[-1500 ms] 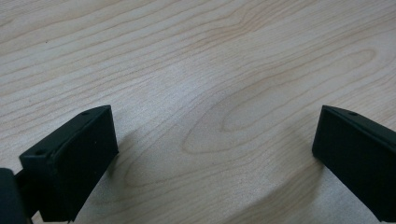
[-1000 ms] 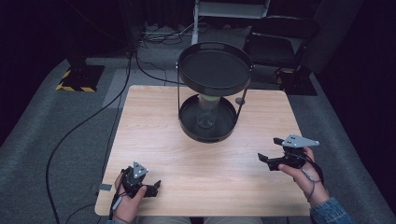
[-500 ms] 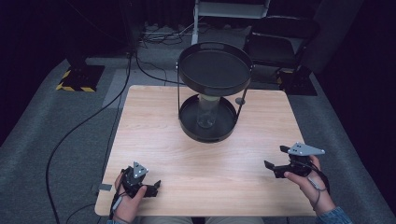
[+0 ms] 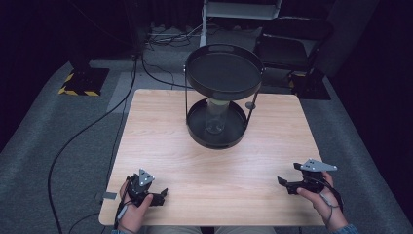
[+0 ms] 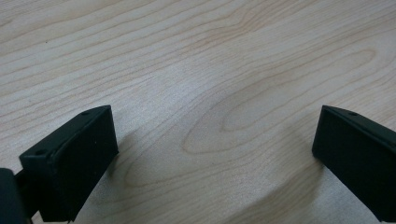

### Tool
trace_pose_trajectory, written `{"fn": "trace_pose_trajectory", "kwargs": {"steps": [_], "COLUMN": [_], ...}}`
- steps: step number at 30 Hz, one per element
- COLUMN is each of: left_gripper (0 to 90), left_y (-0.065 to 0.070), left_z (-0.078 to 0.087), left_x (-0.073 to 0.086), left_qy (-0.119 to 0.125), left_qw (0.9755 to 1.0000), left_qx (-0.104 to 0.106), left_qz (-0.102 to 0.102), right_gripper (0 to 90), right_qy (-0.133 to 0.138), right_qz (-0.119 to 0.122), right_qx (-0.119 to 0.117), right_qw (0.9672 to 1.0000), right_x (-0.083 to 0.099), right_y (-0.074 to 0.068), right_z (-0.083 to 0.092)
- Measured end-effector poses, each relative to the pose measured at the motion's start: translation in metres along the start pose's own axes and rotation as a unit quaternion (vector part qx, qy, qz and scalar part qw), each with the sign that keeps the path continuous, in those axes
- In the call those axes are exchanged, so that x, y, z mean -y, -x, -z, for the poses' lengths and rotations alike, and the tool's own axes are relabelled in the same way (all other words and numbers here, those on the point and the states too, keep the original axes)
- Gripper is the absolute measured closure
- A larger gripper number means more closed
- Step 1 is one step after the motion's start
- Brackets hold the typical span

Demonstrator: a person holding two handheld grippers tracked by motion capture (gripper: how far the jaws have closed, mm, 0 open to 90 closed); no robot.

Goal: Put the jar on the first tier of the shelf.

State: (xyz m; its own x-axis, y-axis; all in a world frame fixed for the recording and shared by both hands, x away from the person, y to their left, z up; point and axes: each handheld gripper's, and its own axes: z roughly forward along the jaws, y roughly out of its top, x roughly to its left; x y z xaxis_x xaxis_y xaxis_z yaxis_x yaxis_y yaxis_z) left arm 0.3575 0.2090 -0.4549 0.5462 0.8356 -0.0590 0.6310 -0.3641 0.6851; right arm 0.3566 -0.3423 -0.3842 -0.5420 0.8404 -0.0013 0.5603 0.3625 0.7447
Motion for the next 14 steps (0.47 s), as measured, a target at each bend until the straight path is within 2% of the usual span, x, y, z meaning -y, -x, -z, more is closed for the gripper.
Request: {"fn": "trace_pose_trajectory", "kwargs": {"steps": [7,14], "left_gripper": [0.0,0.0], "left_y": [0.0,0.0], "left_z": [0.0,0.0], "left_x": [0.0,0.0], "left_qy": [-0.001,-0.001], "left_qw": [1.0,1.0], "left_qx": [0.0,0.0], "left_qz": [-0.001,-0.001], "right_gripper": [5.9,4.6], "right_qy": [-0.019,-0.047], "right_qz": [-0.006,-0.001], "right_qx": [0.015,0.029], "right_qw": [0.9997,0.9985], "right_x": [0.02,0.038], "right_y": [0.005,0.005], "right_z": [-0.009,-0.02]}}
